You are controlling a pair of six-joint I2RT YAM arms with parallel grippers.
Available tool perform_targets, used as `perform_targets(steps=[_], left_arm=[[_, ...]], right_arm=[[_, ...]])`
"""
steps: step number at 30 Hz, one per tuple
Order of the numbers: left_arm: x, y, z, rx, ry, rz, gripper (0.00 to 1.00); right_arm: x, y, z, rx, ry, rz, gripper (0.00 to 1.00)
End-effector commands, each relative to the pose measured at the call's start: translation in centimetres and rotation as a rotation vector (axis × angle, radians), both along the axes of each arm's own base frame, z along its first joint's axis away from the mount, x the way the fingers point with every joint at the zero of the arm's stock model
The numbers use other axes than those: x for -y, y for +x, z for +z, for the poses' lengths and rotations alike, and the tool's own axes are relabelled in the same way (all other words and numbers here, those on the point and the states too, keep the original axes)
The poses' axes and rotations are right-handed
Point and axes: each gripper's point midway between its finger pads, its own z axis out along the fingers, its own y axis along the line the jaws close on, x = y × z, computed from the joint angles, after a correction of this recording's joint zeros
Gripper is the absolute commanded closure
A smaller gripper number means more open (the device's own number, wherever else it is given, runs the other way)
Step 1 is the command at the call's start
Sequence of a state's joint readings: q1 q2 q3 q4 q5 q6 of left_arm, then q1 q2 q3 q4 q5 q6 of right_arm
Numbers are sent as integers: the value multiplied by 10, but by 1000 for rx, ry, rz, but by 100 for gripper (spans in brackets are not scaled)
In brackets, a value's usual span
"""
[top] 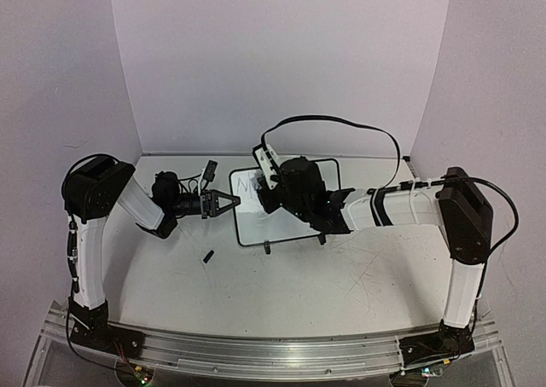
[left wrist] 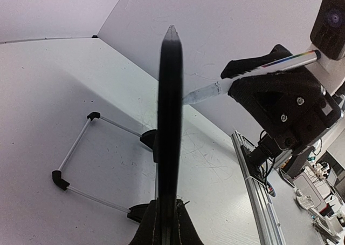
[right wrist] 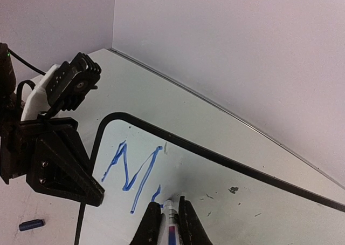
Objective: Write a sentence on the whiteboard
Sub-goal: Write on the whiteboard with the whiteboard marker without the cap.
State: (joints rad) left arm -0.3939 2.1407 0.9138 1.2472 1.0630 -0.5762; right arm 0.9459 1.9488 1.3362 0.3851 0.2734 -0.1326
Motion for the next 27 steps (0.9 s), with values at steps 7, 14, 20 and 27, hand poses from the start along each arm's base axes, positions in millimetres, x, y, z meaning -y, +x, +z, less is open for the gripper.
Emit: perform_targets(steps=[7, 14, 20, 27], left_arm=[[0, -6, 12, 28, -9, -33, 100], [0, -6, 13, 28, -10, -30, 100], [0, -6, 12, 27, -9, -30, 100], [0, -6, 12, 26, -9, -30, 100]], right_arm=[[-5, 18, 17, 35, 37, -23, 100], [-8, 10, -3, -16, 27, -3, 100], [-2, 5, -6, -36, 30, -5, 100], [0, 0, -3, -35, 26, 1, 100]])
